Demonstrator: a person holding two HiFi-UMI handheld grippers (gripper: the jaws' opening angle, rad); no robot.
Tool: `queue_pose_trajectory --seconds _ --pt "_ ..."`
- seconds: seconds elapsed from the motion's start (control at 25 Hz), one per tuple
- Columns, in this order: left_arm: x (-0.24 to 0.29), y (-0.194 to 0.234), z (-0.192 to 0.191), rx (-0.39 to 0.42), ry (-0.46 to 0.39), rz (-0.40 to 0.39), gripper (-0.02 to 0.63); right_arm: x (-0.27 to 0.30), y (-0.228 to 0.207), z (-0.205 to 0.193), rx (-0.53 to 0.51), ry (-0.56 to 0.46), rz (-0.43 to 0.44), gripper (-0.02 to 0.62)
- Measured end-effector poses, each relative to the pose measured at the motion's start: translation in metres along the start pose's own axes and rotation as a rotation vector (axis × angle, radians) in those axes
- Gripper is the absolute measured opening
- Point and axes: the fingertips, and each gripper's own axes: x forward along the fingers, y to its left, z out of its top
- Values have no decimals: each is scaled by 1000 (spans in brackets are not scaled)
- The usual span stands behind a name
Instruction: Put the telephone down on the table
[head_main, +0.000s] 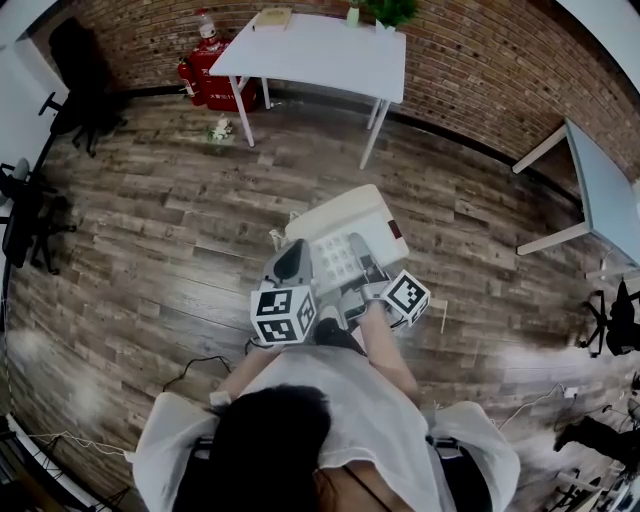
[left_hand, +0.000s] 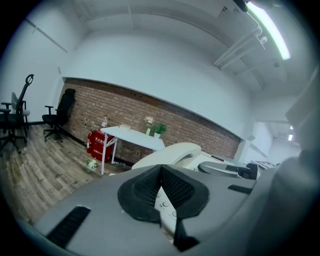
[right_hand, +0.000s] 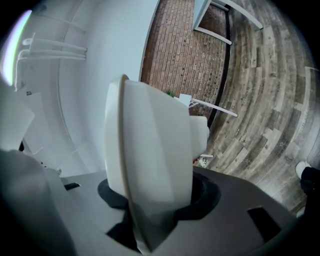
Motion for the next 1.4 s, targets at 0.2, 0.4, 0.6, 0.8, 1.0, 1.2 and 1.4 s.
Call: queue_pose_trajectory --seconds 0.2,0.4,0.6,0.8,1.0,1.2,1.4 --pt "29 -16 5 19 4 -2 25 13 -8 30 -1 4 2 225" --pt "58 -26 12 21 0 7 25 28 -16 56 12 17 6 225" --pt "82 -37 14 15 -3 23 25 42 -18 79 3 43 26 225" --pt "96 -42 17 7 -16 41 25 53 -20 93 1 67 41 225" --pt "106 -47 21 3 -30 59 25 59 -25 107 14 73 39 225" --pt "107 -46 26 6 -33 64 25 63 -25 108 28 76 45 225" --pt "107 -46 27 2 -42 64 25 62 -24 106 41 78 54 225"
